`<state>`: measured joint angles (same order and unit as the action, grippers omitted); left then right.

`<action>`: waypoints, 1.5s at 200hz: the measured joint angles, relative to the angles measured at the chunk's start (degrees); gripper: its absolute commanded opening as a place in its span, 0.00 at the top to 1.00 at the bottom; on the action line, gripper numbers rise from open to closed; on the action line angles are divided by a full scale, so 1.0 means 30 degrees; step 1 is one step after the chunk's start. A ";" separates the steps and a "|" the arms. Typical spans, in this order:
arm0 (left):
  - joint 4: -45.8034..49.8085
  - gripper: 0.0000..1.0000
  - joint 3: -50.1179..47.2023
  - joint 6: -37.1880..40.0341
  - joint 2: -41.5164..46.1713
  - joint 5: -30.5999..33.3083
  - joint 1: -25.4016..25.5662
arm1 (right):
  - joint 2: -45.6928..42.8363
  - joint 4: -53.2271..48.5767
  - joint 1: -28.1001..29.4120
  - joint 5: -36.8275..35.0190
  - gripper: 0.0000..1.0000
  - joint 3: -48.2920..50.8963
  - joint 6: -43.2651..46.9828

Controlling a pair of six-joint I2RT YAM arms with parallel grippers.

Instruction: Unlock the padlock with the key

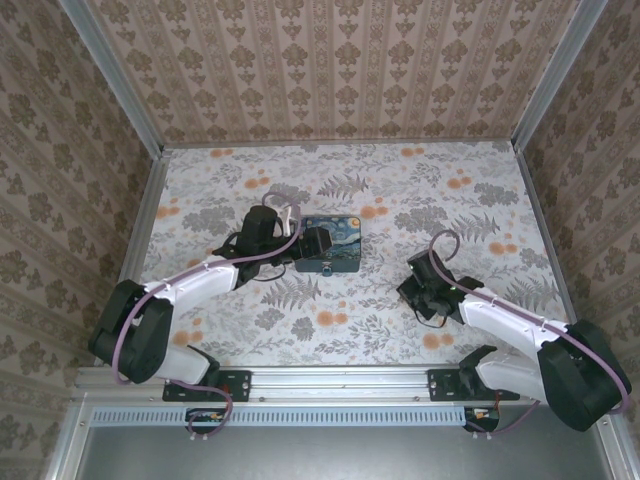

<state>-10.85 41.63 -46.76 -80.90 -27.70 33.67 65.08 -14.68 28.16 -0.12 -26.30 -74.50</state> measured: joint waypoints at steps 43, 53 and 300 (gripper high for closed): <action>-0.0430 0.00 0.0007 -0.0437 -0.0168 0.0051 0.0000 | 0.0073 0.3636 0.0277 0.1588 1.00 -0.0233 0.1428; -0.0466 0.00 0.0007 -0.0554 -0.0168 0.0102 0.0000 | 0.0189 0.4459 0.0299 0.1945 1.00 -0.0233 0.1617; -1.3253 0.20 -0.1749 -1.5358 -0.4561 0.1246 0.1537 | 0.2186 1.2327 0.2186 0.1428 1.00 -0.2601 -0.0160</action>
<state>-50.61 36.38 -92.84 -94.59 -23.97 38.28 71.64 22.31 34.72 4.16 -34.11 -74.98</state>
